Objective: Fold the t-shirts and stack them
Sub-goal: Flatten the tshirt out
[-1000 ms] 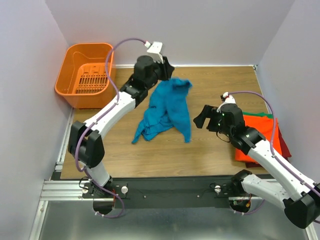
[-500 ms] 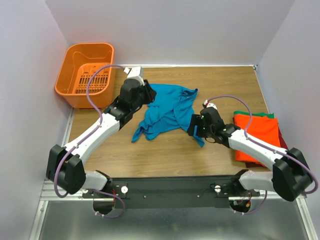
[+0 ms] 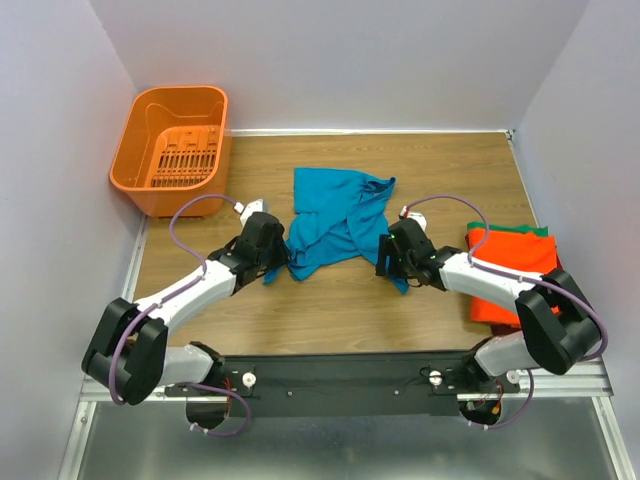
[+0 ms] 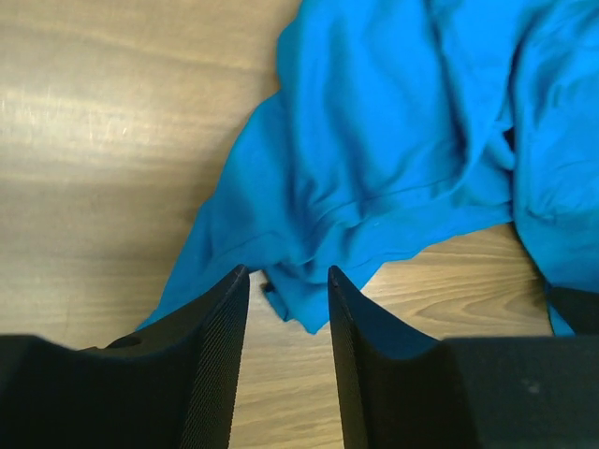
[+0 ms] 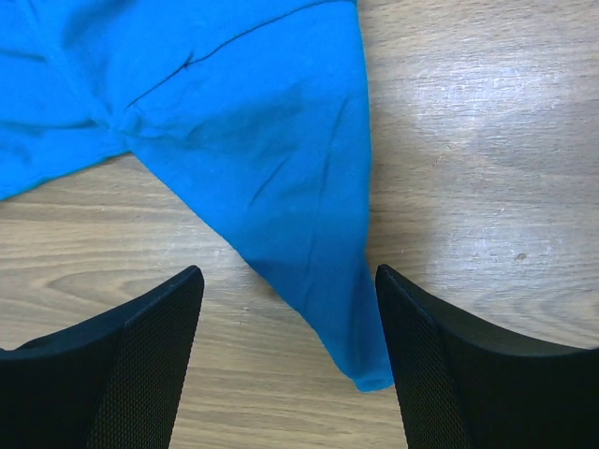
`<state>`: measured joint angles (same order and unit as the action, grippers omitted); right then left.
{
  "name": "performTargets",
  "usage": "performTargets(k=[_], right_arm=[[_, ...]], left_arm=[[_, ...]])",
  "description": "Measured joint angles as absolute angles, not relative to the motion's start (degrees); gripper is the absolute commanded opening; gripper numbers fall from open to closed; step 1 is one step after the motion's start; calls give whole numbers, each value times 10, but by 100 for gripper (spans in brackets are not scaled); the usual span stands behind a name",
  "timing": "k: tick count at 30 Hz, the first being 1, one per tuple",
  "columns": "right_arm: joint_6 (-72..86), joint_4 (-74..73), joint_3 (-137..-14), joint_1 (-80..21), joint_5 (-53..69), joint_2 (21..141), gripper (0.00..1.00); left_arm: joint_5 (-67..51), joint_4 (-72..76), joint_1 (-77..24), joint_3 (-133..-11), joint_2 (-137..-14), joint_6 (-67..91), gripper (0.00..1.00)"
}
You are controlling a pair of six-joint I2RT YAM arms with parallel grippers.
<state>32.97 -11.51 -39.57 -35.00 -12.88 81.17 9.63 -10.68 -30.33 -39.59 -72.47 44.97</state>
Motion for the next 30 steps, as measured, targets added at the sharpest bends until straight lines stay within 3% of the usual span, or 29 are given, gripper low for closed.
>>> performTargets(k=[13,24,27,30], right_arm=[[336,-103,-396,-352,-137,822,78],[345,-103,-397,-352,-137,827,72],[346,-102,-398,-352,-137,827,58],[348,-101,-398,-352,-136,827,39]], left_arm=[[116,-104,-303,-356,-702,504,51],[163,-95,-303,-386,-793,507,50],[176,-89,-303,-419,-840,506,41],[184,-83,-303,-452,-889,505,23]])
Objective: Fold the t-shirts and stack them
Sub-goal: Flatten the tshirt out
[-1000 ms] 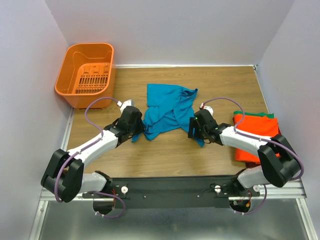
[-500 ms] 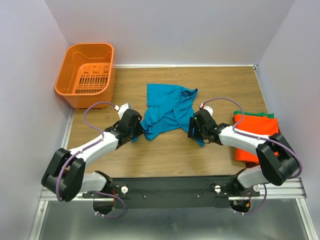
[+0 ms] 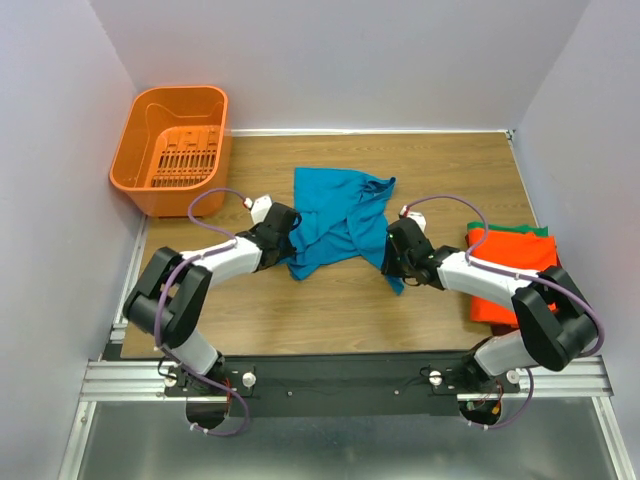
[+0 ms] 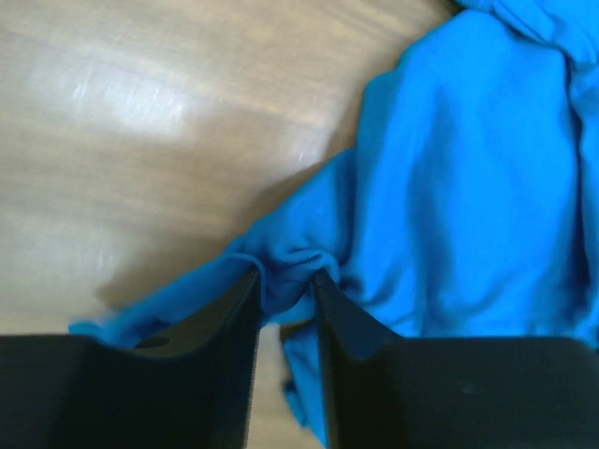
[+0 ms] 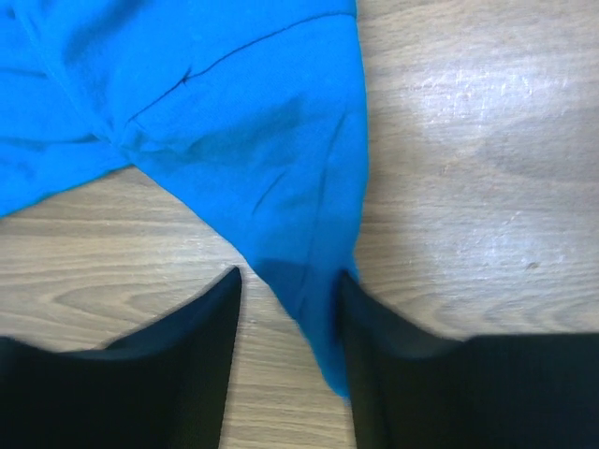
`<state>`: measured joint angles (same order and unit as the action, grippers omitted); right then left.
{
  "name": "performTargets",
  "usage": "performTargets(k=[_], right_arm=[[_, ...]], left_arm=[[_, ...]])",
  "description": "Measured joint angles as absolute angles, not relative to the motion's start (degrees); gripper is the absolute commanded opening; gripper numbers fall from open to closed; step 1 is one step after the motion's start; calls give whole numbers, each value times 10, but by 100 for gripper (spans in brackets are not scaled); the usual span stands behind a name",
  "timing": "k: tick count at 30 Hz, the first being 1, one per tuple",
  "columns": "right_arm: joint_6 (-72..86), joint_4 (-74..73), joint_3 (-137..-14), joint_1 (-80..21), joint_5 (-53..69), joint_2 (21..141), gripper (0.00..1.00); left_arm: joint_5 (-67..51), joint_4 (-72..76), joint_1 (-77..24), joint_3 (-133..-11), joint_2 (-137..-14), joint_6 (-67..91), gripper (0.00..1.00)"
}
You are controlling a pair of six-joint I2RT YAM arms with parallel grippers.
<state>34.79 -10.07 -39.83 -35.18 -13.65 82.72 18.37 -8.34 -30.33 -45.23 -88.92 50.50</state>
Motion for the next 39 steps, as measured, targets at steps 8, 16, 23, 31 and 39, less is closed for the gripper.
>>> performTargets(k=[8,16,23,31,39], right_arm=[[348,-109,-403,-352,-133,801,5],[352,-197,-502,-352,-176,693,1],[355,-254,-635,-352,-230,607,1],[344,-272,-750,-352,-306,569,1],[315,-279,-788,-352,-408,614,1]], left_arm=[[210,-98,-299,-576,-991,489,0],[241,-142,-267,-721,-991,452,0],[258,-165,-227,-796,-941,408,0],[248,-155,-213,-849,-865,349,0],[167,-142,-196,-1018,-991,287,0]])
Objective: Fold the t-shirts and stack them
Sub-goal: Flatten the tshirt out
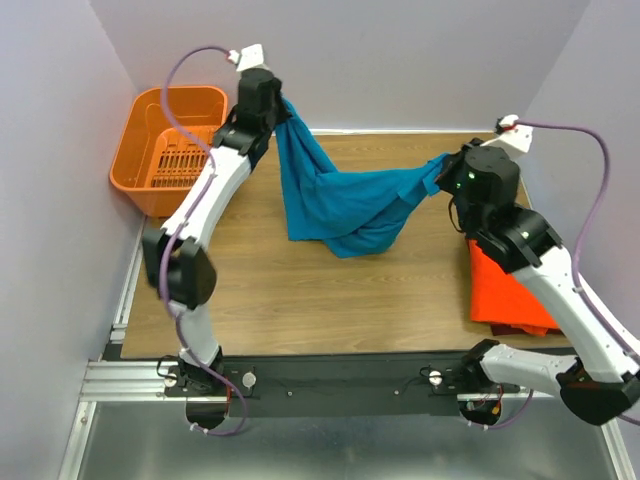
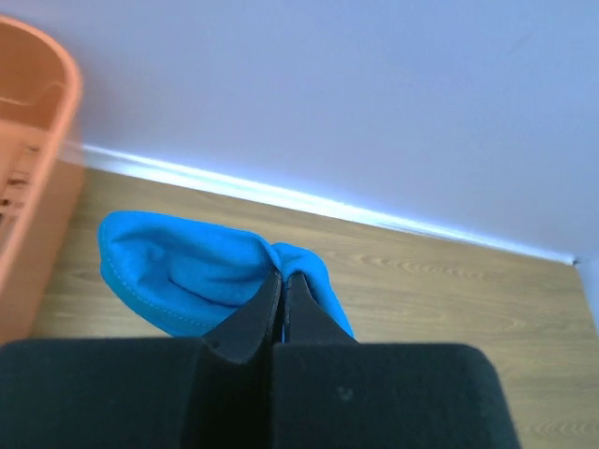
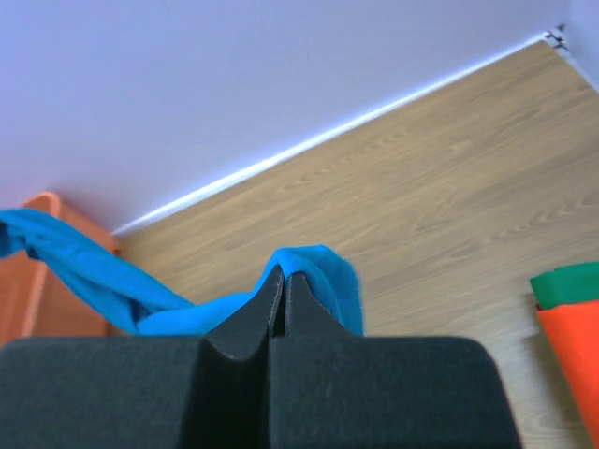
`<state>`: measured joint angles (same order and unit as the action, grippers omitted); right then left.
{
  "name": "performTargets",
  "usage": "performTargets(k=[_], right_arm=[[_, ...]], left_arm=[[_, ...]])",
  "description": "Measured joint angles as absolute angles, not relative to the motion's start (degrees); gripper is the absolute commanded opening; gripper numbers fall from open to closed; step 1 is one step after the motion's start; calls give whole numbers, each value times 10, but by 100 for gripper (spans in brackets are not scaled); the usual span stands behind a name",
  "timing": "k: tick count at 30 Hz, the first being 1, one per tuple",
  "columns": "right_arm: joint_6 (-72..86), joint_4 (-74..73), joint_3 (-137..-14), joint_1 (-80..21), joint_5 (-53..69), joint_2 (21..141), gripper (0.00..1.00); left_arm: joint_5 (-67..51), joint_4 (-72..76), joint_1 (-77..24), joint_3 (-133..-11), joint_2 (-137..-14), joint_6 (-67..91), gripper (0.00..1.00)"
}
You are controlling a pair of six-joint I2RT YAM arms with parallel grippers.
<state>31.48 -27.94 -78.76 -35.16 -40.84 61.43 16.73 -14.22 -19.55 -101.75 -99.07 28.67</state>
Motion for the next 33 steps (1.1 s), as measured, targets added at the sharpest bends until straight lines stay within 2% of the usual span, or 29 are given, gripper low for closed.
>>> performTargets(k=[4,5,7,12,23,28,33], right_arm=[[310,-283,-790,-338,-414,671,1],[310,-283,-789,-323,-406,689,1],[313,-284,-785,-281,-371,718,1],[328,-285,-759,-183,-317,763,1],[362,-265,-652,-176,-227,768,1],[371,-255,-624,-176,-195,767,1],[375,-243,-621,-176,-180,760,1]], left_arm=[[117,-190,-196,-1176,-1159,261,26],[109,-200,-196,-1197,-1184,258,36],[91,-232,-197,-1234,-1236,249,44],[58,-244,-197,-1163,-1215,241,45],[56,-132,-215,-706,-927,307,41],[55,-108,-265,-607,-956,346,42],[55,-93,-295,-602,-1000,367,44]])
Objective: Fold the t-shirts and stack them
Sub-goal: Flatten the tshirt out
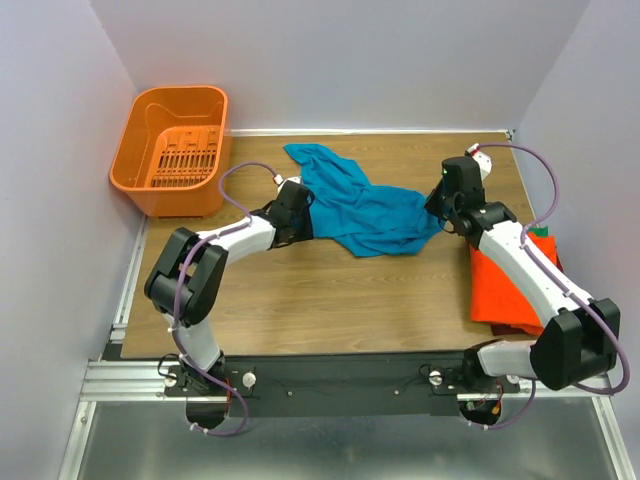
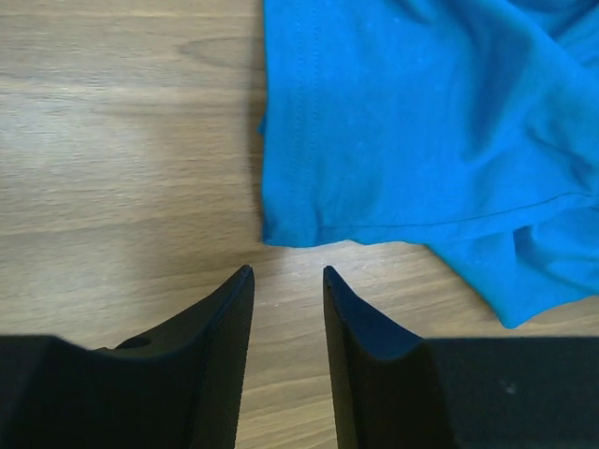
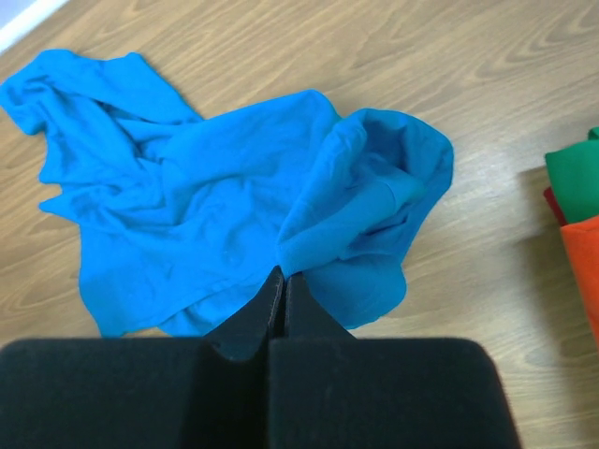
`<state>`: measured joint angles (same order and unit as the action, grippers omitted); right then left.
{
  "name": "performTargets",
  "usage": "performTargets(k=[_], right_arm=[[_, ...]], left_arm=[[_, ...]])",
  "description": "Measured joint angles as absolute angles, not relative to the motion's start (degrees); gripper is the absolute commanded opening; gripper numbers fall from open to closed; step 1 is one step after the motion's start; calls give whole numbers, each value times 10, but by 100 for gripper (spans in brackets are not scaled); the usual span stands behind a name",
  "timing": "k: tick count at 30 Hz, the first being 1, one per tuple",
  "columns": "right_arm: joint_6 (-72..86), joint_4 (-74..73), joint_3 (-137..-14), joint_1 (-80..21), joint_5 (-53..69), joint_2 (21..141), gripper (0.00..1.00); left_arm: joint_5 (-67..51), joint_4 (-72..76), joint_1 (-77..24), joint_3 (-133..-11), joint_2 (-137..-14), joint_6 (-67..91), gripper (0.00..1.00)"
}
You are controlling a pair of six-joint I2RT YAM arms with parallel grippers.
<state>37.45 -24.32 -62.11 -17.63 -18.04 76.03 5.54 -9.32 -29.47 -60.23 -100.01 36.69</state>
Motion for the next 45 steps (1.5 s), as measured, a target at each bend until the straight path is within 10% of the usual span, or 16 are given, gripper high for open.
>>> performTargets(k=[22,29,45], right_arm=[[375,-223,-594,-176,-152,736,1],[375,-223,-593,-176,-151,735,1],[375,-224,-611,-176,-156,720,1]], left_arm=[[128,-77,-332,-660,-1082,379,44],[155,-90,-337,-667,-1089,389,0],[211,-187,-304,-726,-847,360,0]])
